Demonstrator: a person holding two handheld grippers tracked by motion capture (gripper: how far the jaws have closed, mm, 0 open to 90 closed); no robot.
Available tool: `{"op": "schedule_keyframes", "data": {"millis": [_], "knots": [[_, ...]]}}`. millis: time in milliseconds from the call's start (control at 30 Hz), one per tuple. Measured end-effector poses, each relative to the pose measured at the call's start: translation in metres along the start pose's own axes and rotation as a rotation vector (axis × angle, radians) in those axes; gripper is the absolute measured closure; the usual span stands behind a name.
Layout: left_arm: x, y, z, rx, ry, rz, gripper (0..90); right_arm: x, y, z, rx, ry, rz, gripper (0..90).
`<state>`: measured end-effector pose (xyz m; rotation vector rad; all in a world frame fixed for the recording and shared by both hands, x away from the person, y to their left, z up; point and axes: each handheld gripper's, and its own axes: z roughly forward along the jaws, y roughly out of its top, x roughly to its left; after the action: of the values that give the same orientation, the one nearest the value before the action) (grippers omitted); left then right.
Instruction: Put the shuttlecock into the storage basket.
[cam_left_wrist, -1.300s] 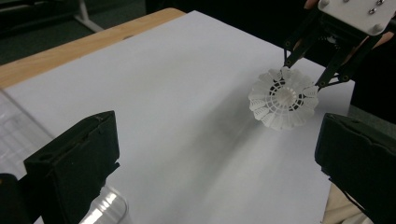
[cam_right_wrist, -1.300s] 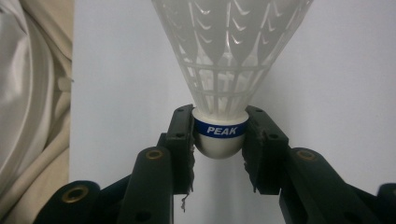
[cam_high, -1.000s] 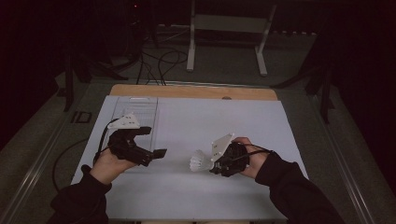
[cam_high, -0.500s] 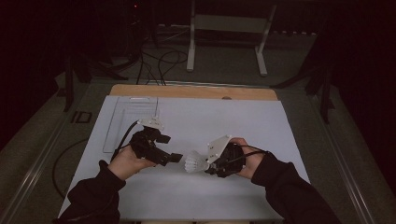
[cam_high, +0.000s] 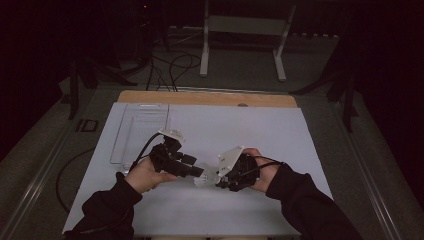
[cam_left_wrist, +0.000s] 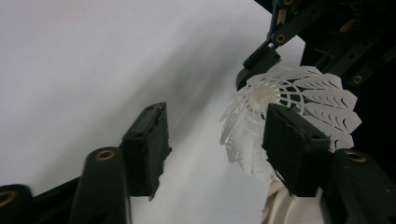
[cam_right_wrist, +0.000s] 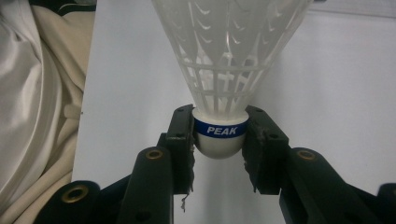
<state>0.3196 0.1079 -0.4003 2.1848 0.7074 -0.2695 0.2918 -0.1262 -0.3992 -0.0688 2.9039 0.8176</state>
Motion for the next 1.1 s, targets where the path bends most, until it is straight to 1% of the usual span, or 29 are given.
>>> {"op": "schedule_keyframes", "data": {"millis": [100,133,167,233,300,333,367,400,433,500,600,633,700,733,767,800,833,867,1000,1100], "knots": [[-0.001,0.001,0.001,0.009,-0.011,0.0,48.3,0.0,0.001,0.001,-0.007,0.001,-0.006,65.7],[-0.001,0.002,0.002,0.018,-0.019,0.002,48.3,0.0,0.001,0.002,-0.009,0.002,-0.007,65.7],[-0.001,0.002,0.002,0.019,-0.024,0.001,52.1,0.0,0.002,0.002,-0.01,0.003,-0.014,65.7],[-0.001,0.003,0.002,0.026,-0.03,0.003,57.3,0.001,0.003,0.002,-0.013,0.006,-0.01,65.7],[0.0,0.004,0.003,0.029,-0.045,-0.001,59.9,0.001,0.004,0.002,-0.023,0.016,-0.013,65.7],[0.0,0.004,0.003,0.033,-0.054,-0.002,62.6,0.001,0.004,0.002,-0.027,0.013,-0.02,65.7],[0.0,0.005,0.004,0.041,-0.057,-0.002,62.8,0.001,0.004,0.001,-0.029,0.016,-0.021,65.7],[0.001,0.005,0.005,0.045,-0.066,-0.005,65.0,0.001,0.004,0.001,-0.037,0.021,-0.023,65.7],[0.001,0.005,0.006,0.058,-0.069,0.003,65.4,0.001,0.004,0.001,-0.043,0.022,-0.021,65.7],[0.002,0.006,0.008,0.066,-0.084,-0.004,69.4,0.001,0.004,0.001,-0.046,0.022,-0.02,65.6],[0.004,0.007,0.009,0.071,-0.107,-0.01,76.4,0.001,0.004,0.002,-0.04,0.029,-0.02,65.7],[0.004,0.007,0.009,0.071,-0.107,-0.01,77.0,0.001,0.004,0.002,-0.04,0.029,-0.02,65.7],[0.004,0.007,0.01,0.08,-0.114,-0.009,81.8,0.001,0.004,0.004,-0.037,0.033,-0.014,65.6],[0.005,0.007,0.011,0.084,-0.128,-0.01,85.3,0.001,0.003,0.005,-0.028,0.036,-0.004,65.6],[0.005,0.007,0.011,0.084,-0.128,-0.01,87.1,0.001,0.003,0.005,-0.028,0.036,-0.004,65.6],[0.005,0.008,0.011,0.092,-0.131,-0.002,88.6,0.001,0.003,0.006,-0.026,0.026,-0.002,65.5],[0.005,0.008,0.011,0.092,-0.131,-0.002,89.0,0.001,0.003,0.006,-0.026,0.026,-0.002,65.5],[0.005,0.008,0.011,0.093,-0.126,0.003,89.4,0.0,0.003,0.007,-0.027,0.032,0.005,65.4],[0.002,0.01,0.011,0.102,-0.112,0.024,90.0,0.0,0.003,0.008,-0.027,0.032,0.009,65.1],[-0.001,0.011,0.011,0.114,-0.118,0.049,90.0,0.001,0.003,0.009,-0.015,0.037,0.029,63.8]]}}
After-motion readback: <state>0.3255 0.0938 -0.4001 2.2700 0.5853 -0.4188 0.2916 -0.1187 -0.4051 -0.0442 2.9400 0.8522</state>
